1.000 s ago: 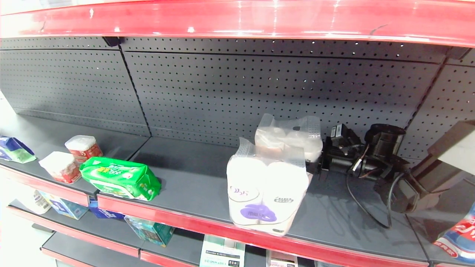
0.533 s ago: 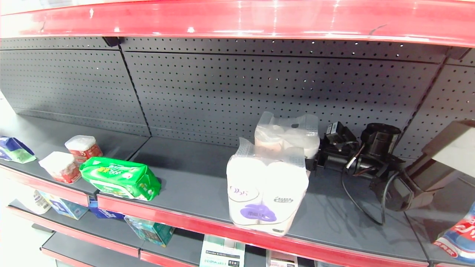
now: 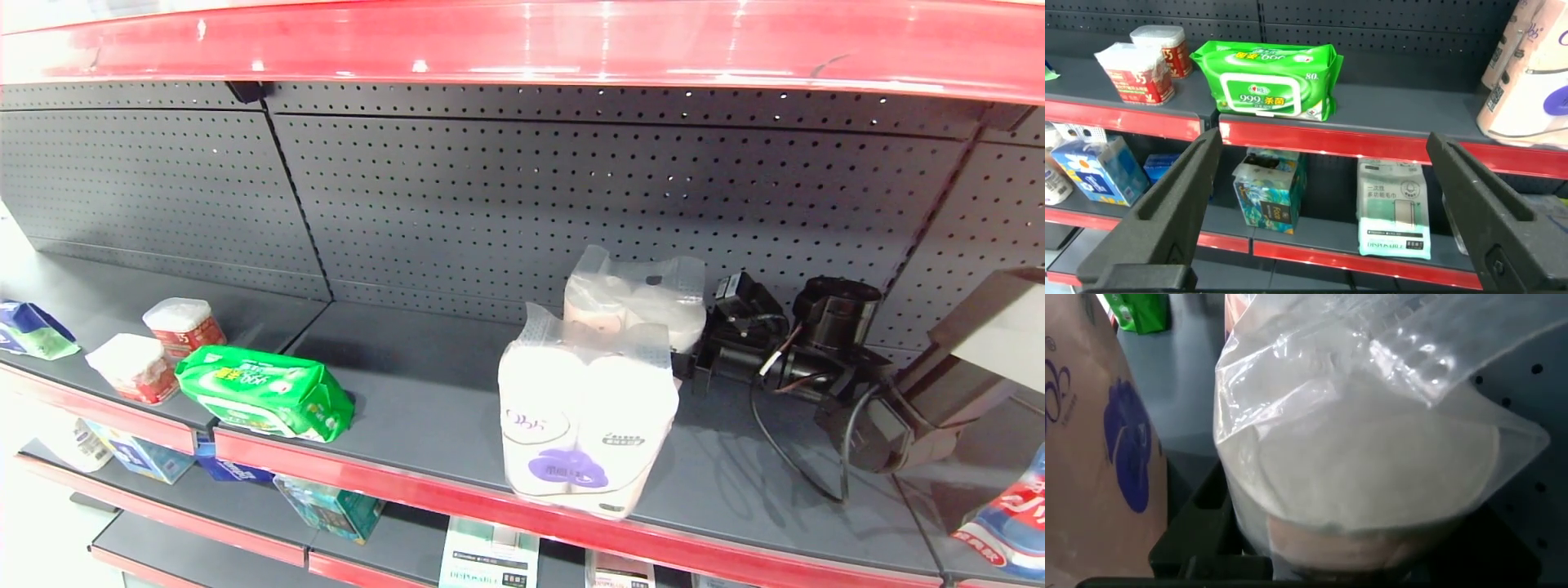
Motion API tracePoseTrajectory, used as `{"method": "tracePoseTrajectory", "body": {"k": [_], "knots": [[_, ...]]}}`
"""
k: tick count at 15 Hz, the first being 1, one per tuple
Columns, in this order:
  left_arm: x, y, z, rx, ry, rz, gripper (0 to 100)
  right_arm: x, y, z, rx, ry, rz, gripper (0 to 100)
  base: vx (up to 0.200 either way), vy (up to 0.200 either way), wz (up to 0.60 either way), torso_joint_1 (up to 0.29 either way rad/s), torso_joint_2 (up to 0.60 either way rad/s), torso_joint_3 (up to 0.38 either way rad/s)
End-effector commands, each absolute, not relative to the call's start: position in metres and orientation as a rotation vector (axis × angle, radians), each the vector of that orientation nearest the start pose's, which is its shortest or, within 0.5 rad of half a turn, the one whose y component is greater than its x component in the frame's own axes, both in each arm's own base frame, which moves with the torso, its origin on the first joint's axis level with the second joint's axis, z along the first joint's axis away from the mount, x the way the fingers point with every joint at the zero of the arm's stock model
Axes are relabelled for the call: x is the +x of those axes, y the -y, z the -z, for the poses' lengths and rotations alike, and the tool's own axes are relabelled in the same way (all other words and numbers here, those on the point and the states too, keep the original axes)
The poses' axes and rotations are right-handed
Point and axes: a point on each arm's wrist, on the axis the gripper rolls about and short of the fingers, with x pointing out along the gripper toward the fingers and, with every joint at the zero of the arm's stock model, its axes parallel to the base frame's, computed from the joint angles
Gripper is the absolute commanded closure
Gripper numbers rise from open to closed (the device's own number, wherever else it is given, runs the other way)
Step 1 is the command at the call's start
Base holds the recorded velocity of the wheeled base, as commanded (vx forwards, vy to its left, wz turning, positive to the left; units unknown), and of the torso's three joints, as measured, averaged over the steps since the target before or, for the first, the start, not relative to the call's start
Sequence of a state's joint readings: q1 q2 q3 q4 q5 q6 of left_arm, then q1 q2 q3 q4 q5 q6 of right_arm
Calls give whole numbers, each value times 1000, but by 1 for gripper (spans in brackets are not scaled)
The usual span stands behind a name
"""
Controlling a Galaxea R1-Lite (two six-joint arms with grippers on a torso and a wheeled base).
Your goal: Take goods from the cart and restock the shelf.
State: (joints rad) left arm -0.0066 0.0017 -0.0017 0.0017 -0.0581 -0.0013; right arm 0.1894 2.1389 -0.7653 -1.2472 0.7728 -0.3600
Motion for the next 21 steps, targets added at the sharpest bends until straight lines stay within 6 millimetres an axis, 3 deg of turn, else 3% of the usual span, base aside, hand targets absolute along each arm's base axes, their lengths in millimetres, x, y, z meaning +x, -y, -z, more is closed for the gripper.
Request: {"method": "tracePoseTrajectory", "body": {"k": [1, 13, 21], "knots": [[-23, 1, -76, -2, -2, 64, 0, 355, -84, -85, -295, 48, -970, 100, 0, 0, 0, 0, 0, 0], [-23, 1, -76, -2, -2, 64, 0, 350, -94, -83, -312, 41, -955, 100, 0, 0, 0, 0, 0, 0], [-23, 1, -76, -2, -2, 64, 0, 345, -90, -83, -303, 25, -951, 100, 0, 0, 0, 0, 0, 0]]}}
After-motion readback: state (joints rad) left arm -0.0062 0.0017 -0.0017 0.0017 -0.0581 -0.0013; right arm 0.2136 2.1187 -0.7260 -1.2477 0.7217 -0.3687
